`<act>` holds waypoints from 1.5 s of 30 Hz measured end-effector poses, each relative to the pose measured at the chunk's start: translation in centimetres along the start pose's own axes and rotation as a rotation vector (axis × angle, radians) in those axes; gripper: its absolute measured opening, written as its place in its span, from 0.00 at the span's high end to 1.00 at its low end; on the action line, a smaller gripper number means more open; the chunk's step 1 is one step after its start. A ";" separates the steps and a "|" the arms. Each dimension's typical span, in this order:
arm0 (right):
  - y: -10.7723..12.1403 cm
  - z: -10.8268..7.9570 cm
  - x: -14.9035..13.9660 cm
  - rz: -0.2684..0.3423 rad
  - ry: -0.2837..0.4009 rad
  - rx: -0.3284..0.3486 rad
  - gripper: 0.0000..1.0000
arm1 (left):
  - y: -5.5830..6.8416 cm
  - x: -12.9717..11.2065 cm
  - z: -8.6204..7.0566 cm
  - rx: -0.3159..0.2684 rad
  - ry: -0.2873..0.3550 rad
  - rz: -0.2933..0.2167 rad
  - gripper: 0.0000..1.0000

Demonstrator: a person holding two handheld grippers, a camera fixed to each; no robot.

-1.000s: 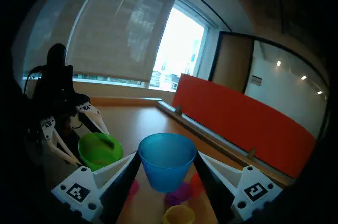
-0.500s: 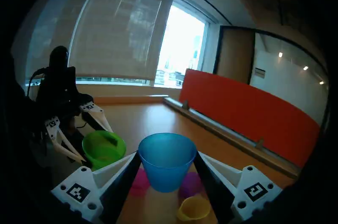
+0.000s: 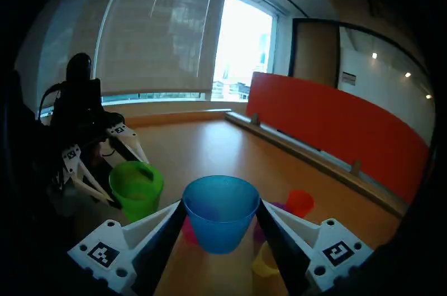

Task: Pour water

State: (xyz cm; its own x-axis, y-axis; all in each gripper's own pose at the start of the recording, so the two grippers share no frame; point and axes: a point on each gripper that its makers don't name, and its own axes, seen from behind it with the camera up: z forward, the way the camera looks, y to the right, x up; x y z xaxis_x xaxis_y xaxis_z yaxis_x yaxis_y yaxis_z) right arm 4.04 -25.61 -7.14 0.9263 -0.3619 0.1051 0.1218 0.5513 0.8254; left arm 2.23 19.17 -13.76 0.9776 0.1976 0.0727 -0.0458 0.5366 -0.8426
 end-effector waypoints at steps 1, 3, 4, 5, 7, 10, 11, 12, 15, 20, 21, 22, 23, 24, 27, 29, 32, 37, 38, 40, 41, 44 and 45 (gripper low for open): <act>-0.1 0.0 -0.3 0.000 -0.004 0.002 0.09 | 0.0 -0.3 -0.1 0.001 -0.007 0.000 0.17; -0.2 0.0 -0.8 0.001 -0.014 0.007 0.09 | 0.0 -0.8 -0.2 0.003 -0.022 0.000 0.17; -0.3 0.0 -1.1 0.002 -0.018 0.010 0.09 | 0.0 -1.1 -0.3 0.004 -0.029 -0.001 0.17; -0.4 0.0 -1.3 0.003 -0.023 0.013 0.09 | 0.0 -1.4 -0.4 0.004 -0.036 -0.002 0.17; -0.7 0.0 -2.0 0.007 -0.033 0.021 0.09 | 0.0 -2.0 -0.5 0.006 -0.051 -0.003 0.17; -1.0 0.0 -2.9 0.015 -0.048 0.032 0.09 | 0.0 -2.8 -0.7 0.009 -0.070 -0.003 0.17; -1.1 0.1 -3.2 0.017 -0.052 0.035 0.09 | 0.0 -3.0 -0.7 0.010 -0.075 -0.003 0.17; -1.2 0.1 -3.5 0.019 -0.057 0.038 0.09 | 0.0 -3.2 -0.8 0.011 -0.081 -0.002 0.17; -1.4 0.1 -4.1 0.020 -0.068 0.042 0.09 | -0.1 -4.0 -0.9 0.014 -0.099 -0.003 0.17; -1.7 0.3 -4.9 0.018 -0.081 0.053 0.09 | -0.3 -5.1 -1.1 0.018 -0.127 0.005 0.17; -1.8 0.3 -5.1 0.018 -0.084 0.056 0.09 | -0.3 -5.3 -1.1 0.019 -0.133 0.008 0.17; -1.9 0.4 -5.2 0.018 -0.086 0.060 0.09 | -0.3 -5.4 -1.1 0.021 -0.136 0.008 0.17; -2.0 0.4 -5.4 0.019 -0.088 0.063 0.09 | -0.4 -5.5 -1.1 0.023 -0.139 0.009 0.17; -2.2 0.4 -5.6 0.019 -0.091 0.068 0.09 | -0.4 -5.6 -1.2 0.024 -0.143 0.010 0.17; -2.4 0.5 -6.1 0.018 -0.100 0.076 0.09 | -0.4 -5.9 -1.3 0.023 -0.147 0.004 0.17; -2.5 0.6 -6.4 0.017 -0.105 0.079 0.09 | -0.4 -6.1 -1.3 0.022 -0.152 0.000 0.17; -2.7 0.8 -7.0 0.018 -0.110 0.082 0.09 | -0.4 -6.5 -1.4 0.024 -0.159 -0.001 0.17; -3.1 1.0 -7.8 0.024 -0.119 0.092 0.09 | -0.3 -7.3 -1.6 0.027 -0.172 -0.009 0.17; -3.2 1.0 -8.0 0.024 -0.120 0.094 0.09 | -0.3 -7.4 -1.7 0.027 -0.175 -0.011 0.17; -3.3 1.1 -8.2 0.021 -0.122 0.097 0.09 | -0.3 -7.7 -1.8 0.029 -0.181 -0.013 0.17; -3.3 1.1 -8.3 0.019 -0.122 0.098 0.09 | -0.3 -7.8 -1.9 0.030 -0.184 -0.013 0.17; -3.5 1.2 -8.6 0.015 -0.124 0.101 0.09 | -0.4 -8.1 -2.0 0.033 -0.189 -0.013 0.17; -3.5 1.2 -8.7 0.015 -0.124 0.102 0.09 | -0.4 -8.1 -2.1 0.034 -0.191 -0.013 0.17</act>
State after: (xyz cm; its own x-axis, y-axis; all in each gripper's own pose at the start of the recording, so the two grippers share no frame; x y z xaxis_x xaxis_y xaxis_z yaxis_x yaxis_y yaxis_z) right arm -4.86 -25.35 -10.29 0.8757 -0.4479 0.1805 0.0656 0.4806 0.8745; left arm -5.25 15.66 -15.14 0.9217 0.3404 0.1861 -0.0433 0.5671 -0.8225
